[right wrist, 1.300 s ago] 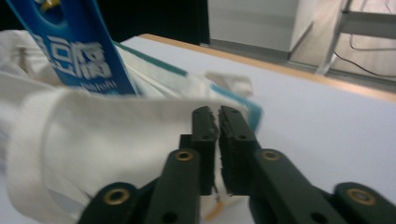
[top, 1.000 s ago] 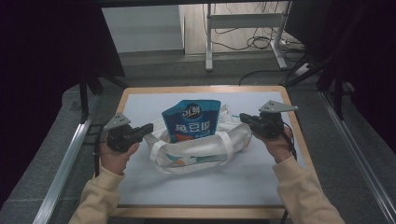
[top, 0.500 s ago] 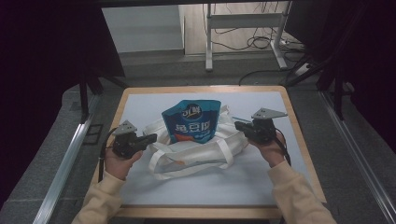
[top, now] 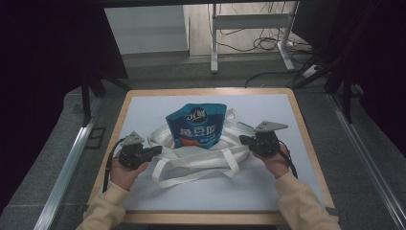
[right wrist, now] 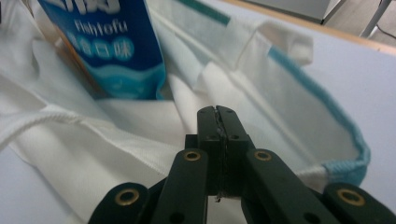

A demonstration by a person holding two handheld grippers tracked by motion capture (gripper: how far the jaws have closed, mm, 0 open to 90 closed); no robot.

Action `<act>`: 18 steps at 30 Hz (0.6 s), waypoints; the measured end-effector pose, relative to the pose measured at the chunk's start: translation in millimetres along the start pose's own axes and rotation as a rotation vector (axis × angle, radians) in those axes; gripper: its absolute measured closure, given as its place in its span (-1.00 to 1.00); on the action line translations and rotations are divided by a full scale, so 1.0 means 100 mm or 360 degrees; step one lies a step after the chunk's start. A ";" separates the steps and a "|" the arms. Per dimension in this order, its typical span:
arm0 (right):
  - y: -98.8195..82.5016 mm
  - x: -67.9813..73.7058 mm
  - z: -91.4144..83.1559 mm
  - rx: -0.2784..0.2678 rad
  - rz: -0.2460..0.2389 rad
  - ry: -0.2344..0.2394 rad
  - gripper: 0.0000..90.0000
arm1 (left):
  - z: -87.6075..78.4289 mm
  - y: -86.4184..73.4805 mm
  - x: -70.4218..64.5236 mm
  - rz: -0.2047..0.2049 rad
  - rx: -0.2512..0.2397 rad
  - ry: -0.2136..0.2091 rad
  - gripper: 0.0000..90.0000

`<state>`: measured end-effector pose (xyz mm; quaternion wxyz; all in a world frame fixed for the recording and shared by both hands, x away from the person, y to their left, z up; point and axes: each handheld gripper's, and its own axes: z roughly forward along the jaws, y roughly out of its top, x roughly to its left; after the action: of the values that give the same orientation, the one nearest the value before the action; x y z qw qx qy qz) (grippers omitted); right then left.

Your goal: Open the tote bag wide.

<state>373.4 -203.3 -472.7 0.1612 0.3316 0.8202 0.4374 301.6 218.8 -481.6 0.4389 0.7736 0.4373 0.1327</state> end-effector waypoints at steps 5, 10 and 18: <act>-0.14 0.01 0.05 0.0050 0.0013 0.0023 0.97 | 0.08 -0.08 -0.01 0.0015 0.0054 0.0015 1.00; -0.19 0.00 0.05 0.0056 0.0019 0.0037 0.97 | 0.13 -0.12 -0.01 0.0022 0.0083 0.0021 1.00; -0.28 -0.02 0.13 0.0096 0.0052 0.0061 0.97 | 0.19 -0.16 0.01 0.0009 0.0091 0.0026 1.00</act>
<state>370.2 -208.1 -503.3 0.1281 0.3413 0.8305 0.4213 304.7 212.7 -505.8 0.4126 0.7860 0.4424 0.1275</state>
